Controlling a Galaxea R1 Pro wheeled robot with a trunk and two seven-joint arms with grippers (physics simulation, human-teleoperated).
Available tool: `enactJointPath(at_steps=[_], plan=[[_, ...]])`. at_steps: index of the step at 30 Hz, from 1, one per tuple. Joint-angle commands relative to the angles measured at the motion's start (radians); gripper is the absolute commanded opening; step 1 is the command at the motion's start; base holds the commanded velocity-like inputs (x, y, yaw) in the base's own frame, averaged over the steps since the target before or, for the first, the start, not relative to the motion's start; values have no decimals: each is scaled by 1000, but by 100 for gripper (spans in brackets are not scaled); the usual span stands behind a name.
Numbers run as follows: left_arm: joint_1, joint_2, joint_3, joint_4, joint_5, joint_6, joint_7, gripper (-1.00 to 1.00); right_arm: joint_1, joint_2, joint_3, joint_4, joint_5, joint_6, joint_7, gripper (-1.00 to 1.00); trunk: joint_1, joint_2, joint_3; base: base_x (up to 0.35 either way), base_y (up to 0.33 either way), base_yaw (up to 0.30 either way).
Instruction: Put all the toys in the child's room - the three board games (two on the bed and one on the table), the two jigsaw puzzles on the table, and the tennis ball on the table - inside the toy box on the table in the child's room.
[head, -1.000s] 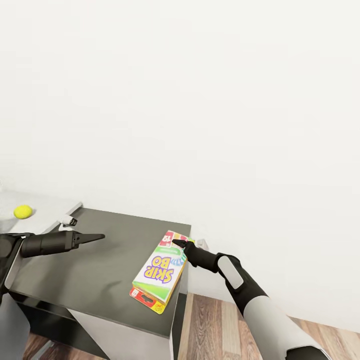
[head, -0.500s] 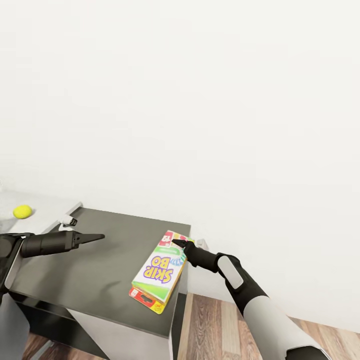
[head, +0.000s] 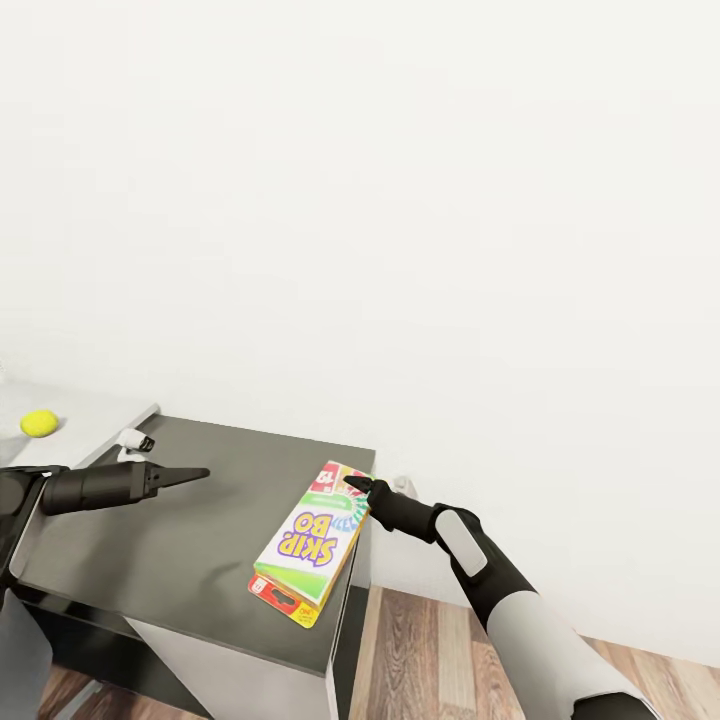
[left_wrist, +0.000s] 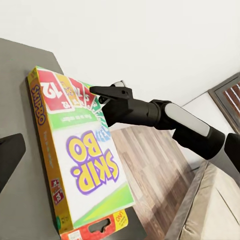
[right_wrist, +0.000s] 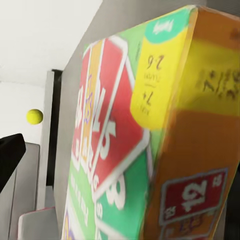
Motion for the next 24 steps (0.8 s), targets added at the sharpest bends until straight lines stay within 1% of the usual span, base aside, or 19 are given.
enactJointPath(at_steps=[1, 6, 13, 24], plan=[[0, 0, 0, 0, -1, 10, -4, 100, -1, 0, -2, -2, -28, 8, 4, 100, 0, -1, -1, 0, -3, 0], [0, 0, 0, 0, -1, 10, -4, 100, -1, 0, -2, -2, -28, 8, 4, 100, 0, -1, -1, 0, -9, 0], [0, 0, 0, 0, -1, 10, -4, 100, -1, 1, -2, -2, -28, 8, 4, 100, 0, -1, -1, 0, -83, 0], [0, 0, 0, 0, -1, 10, -4, 100, -1, 3, -2, -2, -28, 8, 3, 100, 0, -1, -1, 0, -7, 0]])
